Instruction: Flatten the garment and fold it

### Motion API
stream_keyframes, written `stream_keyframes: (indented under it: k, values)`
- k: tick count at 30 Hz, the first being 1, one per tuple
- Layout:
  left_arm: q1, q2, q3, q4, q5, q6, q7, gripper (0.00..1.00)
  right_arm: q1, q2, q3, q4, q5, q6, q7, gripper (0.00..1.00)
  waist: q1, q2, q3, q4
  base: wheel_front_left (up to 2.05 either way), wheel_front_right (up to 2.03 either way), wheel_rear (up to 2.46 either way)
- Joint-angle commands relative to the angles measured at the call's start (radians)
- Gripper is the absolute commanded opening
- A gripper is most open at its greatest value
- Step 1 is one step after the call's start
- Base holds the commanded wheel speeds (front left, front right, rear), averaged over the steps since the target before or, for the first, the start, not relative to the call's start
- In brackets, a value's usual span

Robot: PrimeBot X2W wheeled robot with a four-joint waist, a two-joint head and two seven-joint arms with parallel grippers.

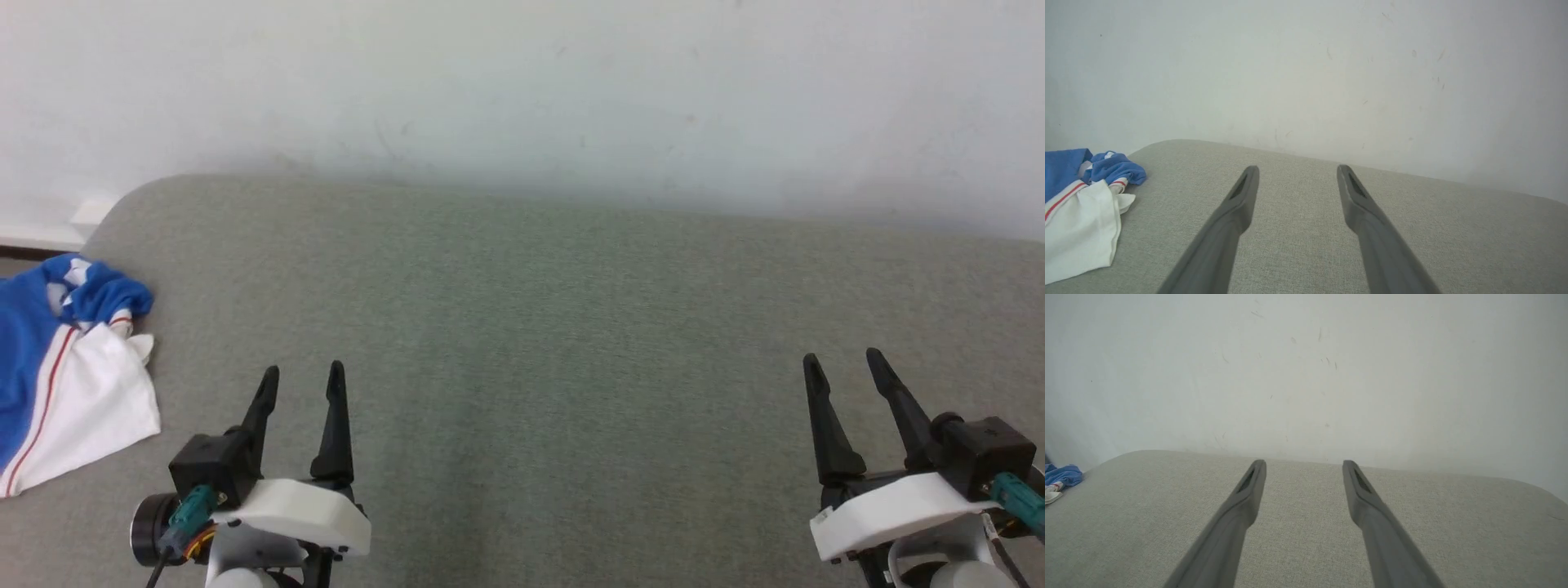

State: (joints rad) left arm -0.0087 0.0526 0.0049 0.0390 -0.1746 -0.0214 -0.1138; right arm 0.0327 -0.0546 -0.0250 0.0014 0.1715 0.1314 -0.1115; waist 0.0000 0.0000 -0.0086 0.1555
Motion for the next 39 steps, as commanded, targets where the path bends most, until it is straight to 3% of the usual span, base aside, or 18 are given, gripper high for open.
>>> stream_keyframes:
  k: [1, 24, 30, 39]
  values:
    - [-0.017, -0.001, 0.008, 0.002, 0.007, 0.007, -0.01, 1.0, 0.011, 0.002, 0.001, -0.003, -0.008, 0.0, -0.012, 1.0, 0.0, 0.0, 0.002, 0.037, 0.0, 0.0, 0.0]
    - [-0.066, 0.003, 0.088, -0.012, 0.089, 0.0, -0.058, 1.0, 0.003, 0.003, 0.004, -0.025, -0.039, 0.0, -0.045, 1.0, 0.0, 0.0, 0.044, 0.289, -0.01, -0.01, -0.01]
    - [-0.177, 0.029, 0.129, 0.033, 0.08, 0.005, -0.07, 1.0, -0.018, 0.003, 0.01, -0.055, -0.043, -0.001, -0.028, 1.0, 0.0, 0.0, 0.102, 0.29, -0.01, -0.01, -0.01]
    - [-0.404, 0.104, 0.199, 0.22, 0.014, -0.012, -0.073, 1.0, -0.07, 0.003, 0.016, -0.128, -0.071, -0.001, 0.017, 1.0, 0.0, 0.0, 0.249, 0.221, 0.0, 0.0, 0.0]
